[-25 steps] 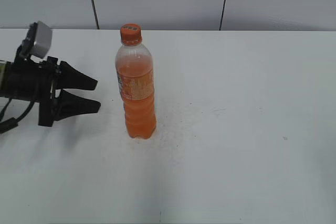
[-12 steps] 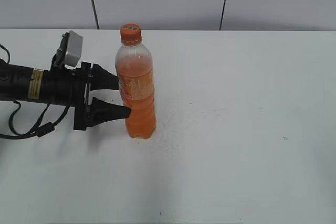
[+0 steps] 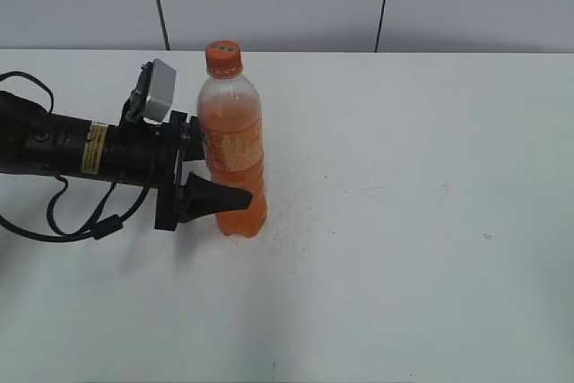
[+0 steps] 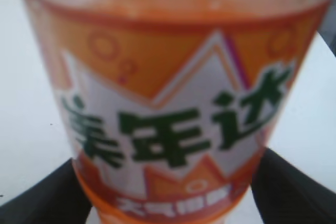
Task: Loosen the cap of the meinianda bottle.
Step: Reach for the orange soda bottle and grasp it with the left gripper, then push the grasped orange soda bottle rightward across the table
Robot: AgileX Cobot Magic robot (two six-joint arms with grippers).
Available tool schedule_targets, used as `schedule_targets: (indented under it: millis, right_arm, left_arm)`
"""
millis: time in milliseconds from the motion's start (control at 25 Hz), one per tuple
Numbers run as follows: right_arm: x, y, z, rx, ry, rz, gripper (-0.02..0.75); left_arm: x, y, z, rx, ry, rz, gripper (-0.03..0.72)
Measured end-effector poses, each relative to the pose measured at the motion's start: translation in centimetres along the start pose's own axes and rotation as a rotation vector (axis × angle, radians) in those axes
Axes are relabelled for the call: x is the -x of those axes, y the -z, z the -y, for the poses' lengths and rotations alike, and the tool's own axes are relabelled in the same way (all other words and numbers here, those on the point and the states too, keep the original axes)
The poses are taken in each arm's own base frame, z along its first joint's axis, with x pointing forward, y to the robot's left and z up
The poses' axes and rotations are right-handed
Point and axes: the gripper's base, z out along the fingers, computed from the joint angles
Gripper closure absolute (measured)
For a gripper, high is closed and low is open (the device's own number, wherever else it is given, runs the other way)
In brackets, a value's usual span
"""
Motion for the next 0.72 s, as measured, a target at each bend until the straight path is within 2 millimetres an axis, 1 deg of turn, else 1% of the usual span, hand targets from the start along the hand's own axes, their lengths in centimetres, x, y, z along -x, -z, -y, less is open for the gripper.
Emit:
schedule_targets:
  millis: [160, 280, 360, 600, 720]
  right_arm:
    - [0.0, 0.0, 0.0, 0.0, 0.0, 0.0, 0.15]
    - [0.0, 0.0, 0.0, 0.001, -0.001, 0.0, 0.15]
    - [0.0, 0.0, 0.0, 0.001, -0.001, 0.0, 0.15]
    - [0.0, 0.0, -0.1, 0.008, -0.005, 0.001, 0.153]
    - [0.0, 0.0, -0.4, 0.041, -0.025, 0.004, 0.153]
  left_arm:
    - [0.2, -0.2, -0.1, 0.015, 0.008, 0.012, 0.283]
    - [0.3, -0.6, 0.1, 0.013, 0.007, 0.012, 0.288]
    - [0.6, -1.3, 0.5, -0.004, 0.0, 0.012, 0.288]
    - [1.4, -4.2, 2.2, -0.065, -0.013, 0.022, 0.288]
    - [1.7, -5.5, 3.1, -0.082, -0.055, 0.028, 0.288]
